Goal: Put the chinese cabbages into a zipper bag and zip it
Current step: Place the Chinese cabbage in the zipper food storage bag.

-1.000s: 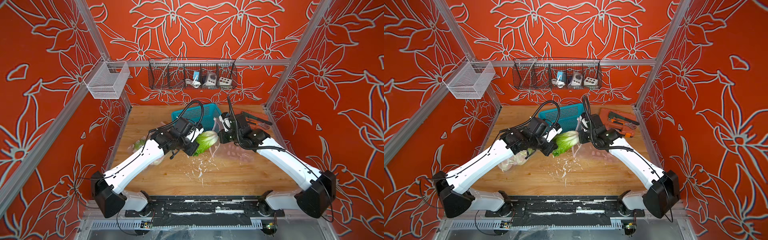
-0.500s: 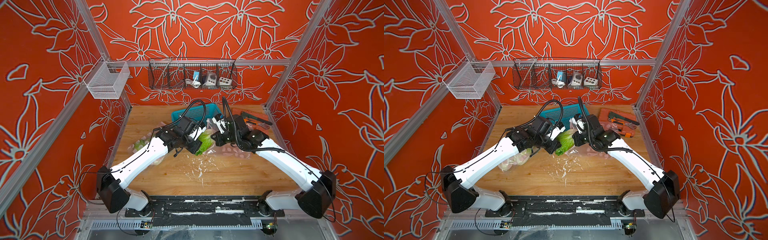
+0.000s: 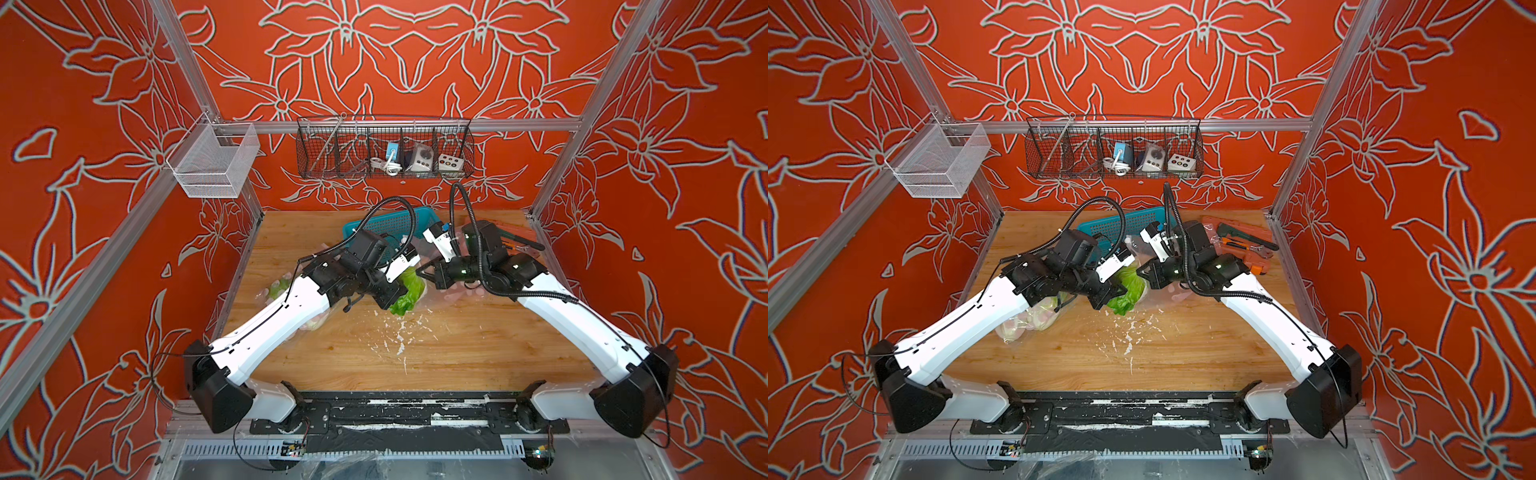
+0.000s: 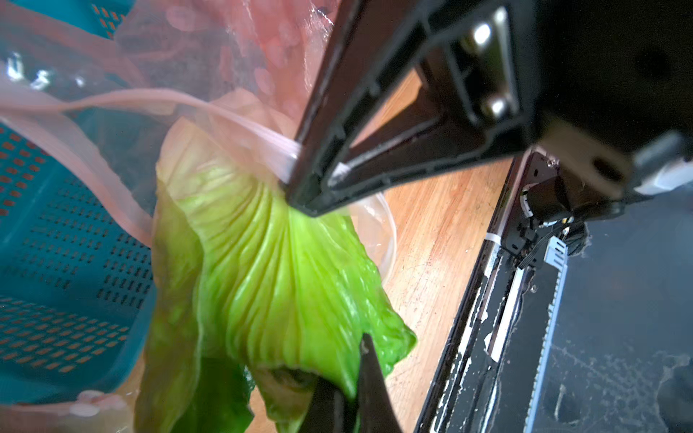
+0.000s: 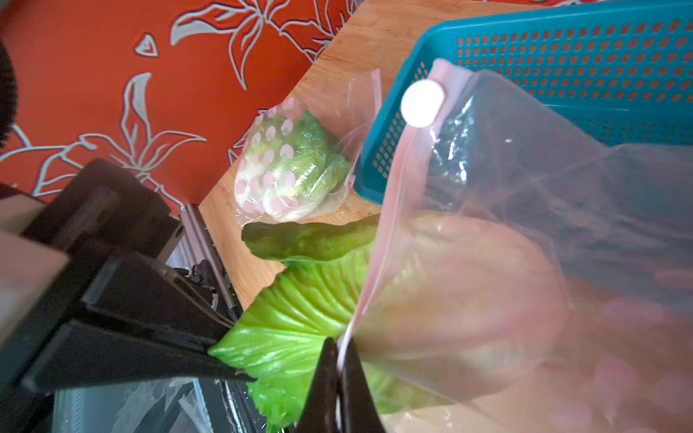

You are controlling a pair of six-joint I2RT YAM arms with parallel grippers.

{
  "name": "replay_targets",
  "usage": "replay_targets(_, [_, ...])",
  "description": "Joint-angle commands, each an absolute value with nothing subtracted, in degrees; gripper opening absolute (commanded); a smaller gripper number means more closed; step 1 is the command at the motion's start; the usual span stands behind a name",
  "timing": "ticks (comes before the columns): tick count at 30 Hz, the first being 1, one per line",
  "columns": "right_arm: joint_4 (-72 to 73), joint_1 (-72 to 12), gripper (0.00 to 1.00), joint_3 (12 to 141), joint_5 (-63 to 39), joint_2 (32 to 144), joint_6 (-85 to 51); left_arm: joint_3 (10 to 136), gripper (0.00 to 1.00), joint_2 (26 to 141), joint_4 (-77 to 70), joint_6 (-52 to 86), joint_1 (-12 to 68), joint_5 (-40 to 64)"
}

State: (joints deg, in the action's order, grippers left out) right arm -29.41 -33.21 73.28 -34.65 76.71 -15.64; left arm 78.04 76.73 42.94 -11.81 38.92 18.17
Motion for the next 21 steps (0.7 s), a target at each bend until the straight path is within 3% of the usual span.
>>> replay_targets(1, [-29.3, -31.5, 0.0, 74.5, -41.2, 76.3, -16.2, 74.9, 0.01, 72.3, 39.4, -19.5, 39.5, 17.0])
replay_targets(6, [-23.5, -31.9, 0.0, 72.9, -50.4, 77.4, -21.6, 73.8, 0.02, 72.7, 31.7, -19.1, 40.4, 23.2])
replay_targets(12, [-22.7, -31.9, 0.0, 72.0, -53.2, 76.8, -22.4, 75.0, 0.03, 74.8, 31.4, -24.0, 40.8, 16.8])
replay_targets(16, [-20.0, -31.8, 0.0, 70.7, -52.8, 77.1, -25.3, 73.1, 0.04, 72.4, 22.4, -21.0, 40.8, 13.7])
replay_targets(21, [-11.0, -31.5, 0.0, 68.0, -51.5, 77.3, -33.9, 70.0, 0.15, 73.9, 12.7, -12.2, 40.8, 24.7])
